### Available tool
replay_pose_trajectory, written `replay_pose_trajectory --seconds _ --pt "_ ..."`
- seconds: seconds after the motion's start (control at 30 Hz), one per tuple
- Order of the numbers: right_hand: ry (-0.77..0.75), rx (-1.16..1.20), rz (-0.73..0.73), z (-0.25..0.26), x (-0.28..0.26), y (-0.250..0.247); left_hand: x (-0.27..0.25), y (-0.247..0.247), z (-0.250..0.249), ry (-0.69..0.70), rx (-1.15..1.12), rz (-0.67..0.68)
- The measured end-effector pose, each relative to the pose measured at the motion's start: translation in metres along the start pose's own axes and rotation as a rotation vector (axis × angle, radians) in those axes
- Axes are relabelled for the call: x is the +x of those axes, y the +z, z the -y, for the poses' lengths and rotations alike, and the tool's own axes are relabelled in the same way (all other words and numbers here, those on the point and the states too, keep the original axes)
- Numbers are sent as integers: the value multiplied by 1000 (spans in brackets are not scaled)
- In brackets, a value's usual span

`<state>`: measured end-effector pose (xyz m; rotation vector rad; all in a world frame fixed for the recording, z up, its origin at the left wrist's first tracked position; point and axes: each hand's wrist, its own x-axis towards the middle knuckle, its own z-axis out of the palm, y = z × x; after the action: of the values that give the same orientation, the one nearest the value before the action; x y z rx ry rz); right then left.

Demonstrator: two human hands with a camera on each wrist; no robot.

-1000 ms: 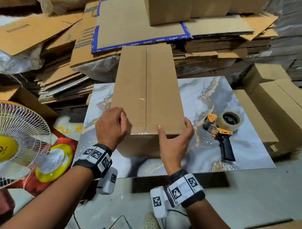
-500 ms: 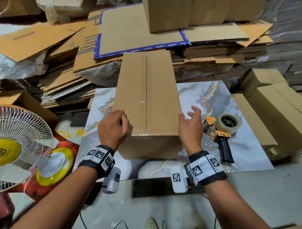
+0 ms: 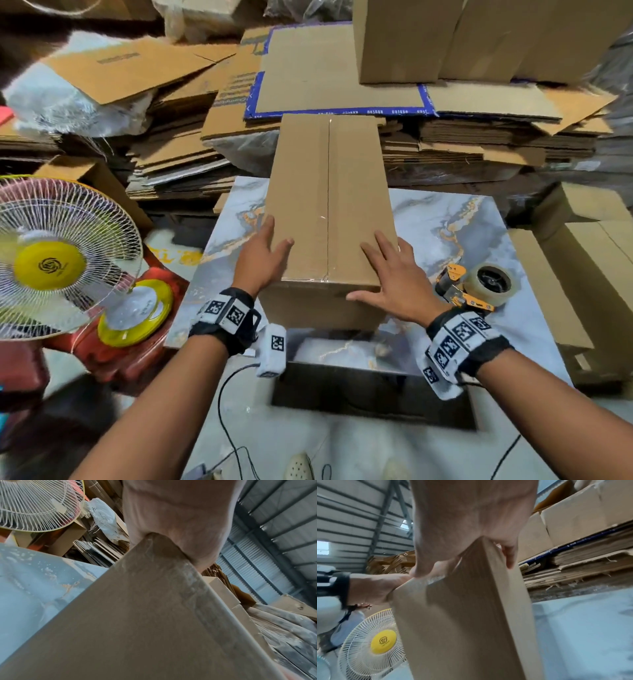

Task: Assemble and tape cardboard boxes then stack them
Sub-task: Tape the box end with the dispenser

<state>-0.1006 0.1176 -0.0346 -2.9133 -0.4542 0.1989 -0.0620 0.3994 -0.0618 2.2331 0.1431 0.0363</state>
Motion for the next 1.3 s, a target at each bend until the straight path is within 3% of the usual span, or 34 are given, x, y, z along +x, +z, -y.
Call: replay_pose_trajectory --seconds 0.13,0.3,0.43,0.63,0.67,0.73,0.83,0.9,0.97,1.1,1.17,1.3 --pt "-186 -22 76 -19 17 -8 -47 5 -4 -66 -3 -143" --pt "-160 -100 74 -25 44 -25 -94 23 -23 -183 98 -235" --pt "-89 -93 -125 -32 51 -42 -108 48 -58 -93 249 -121" --pt "44 107 -117 -36 47 -62 -88 87 -93 131 209 209" --pt "32 119 -112 -36 45 -64 -84 88 -97 160 207 198" --pt "2 129 -94 -36 41 -64 -75 82 -100 201 238 47" --pt "-51 97 -79 -34 34 -60 -58 53 -96 235 308 -181" --pt "-93 77 -77 -29 32 -53 -43 27 -84 227 406 -254" --pt "-136 66 -69 -19 33 -47 -27 1 -65 144 575 -269" --pt "-212 -80 -20 1 45 -35 -11 -29 -19 -191 749 -213" --pt "-180 -112 -11 2 54 -37 -13 -27 -14 -177 784 -201" --pt "14 -138 -52 -11 72 -48 -20 -23 -33 3 776 -177"
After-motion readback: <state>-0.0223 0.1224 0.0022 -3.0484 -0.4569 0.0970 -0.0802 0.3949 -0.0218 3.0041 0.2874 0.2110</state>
